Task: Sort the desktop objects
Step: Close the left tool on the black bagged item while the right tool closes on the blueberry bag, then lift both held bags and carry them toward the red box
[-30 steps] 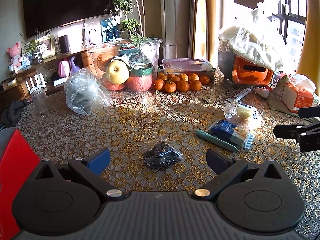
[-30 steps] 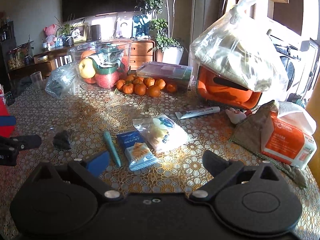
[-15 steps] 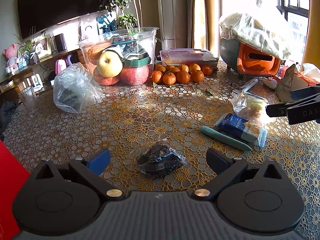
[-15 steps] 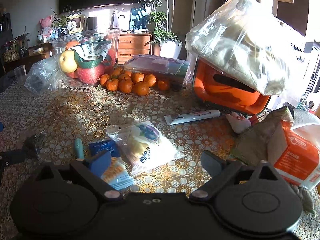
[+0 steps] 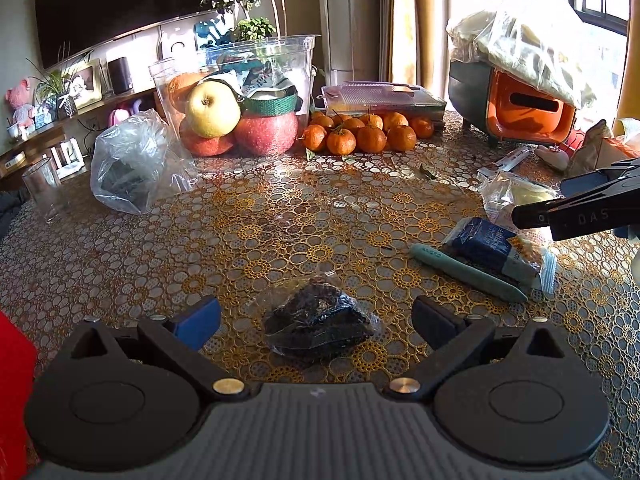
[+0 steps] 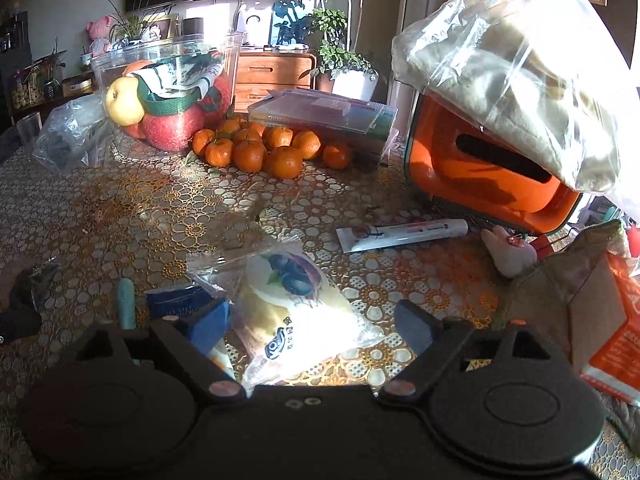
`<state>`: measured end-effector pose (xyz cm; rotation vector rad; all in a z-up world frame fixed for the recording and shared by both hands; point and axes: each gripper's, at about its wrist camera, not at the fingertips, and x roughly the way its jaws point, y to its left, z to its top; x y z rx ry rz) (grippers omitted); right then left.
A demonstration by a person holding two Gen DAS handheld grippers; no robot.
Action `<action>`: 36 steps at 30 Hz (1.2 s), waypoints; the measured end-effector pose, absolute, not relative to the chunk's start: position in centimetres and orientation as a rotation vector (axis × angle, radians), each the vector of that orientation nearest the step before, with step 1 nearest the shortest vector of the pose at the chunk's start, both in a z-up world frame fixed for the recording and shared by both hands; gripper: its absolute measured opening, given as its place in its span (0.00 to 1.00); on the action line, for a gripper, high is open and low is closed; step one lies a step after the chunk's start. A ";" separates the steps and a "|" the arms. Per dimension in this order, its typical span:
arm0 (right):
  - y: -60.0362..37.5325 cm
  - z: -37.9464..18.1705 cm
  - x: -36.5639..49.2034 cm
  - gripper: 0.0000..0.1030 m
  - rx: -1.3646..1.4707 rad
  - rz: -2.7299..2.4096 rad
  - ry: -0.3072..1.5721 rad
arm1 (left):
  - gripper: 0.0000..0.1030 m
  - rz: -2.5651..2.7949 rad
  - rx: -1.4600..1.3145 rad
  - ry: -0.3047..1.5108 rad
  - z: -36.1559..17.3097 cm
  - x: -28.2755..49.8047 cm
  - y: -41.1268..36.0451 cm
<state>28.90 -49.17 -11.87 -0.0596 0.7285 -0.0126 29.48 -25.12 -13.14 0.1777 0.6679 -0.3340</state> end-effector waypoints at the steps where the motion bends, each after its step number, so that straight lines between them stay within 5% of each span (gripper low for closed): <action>1: -49.2 -12.0 29.0 0.87 -0.059 -0.006 0.728 | 0.99 -0.336 0.176 0.669 -13.2 29.6 -25.2; 7: -49.3 -12.7 29.8 0.84 -0.045 0.012 0.727 | 0.96 -0.347 0.165 0.675 -13.7 30.0 -25.4; 22: -49.6 -13.2 29.3 0.62 0.033 0.015 0.731 | 0.70 -0.344 0.137 0.692 -14.3 30.5 -25.1; 26: -49.6 -12.9 29.1 0.57 0.039 -0.001 0.724 | 0.47 -0.348 0.131 0.693 -14.1 30.5 -25.1; 36: -49.6 -11.1 27.4 0.55 0.015 -0.032 0.714 | 0.42 -0.352 0.134 0.698 -13.0 29.4 -24.9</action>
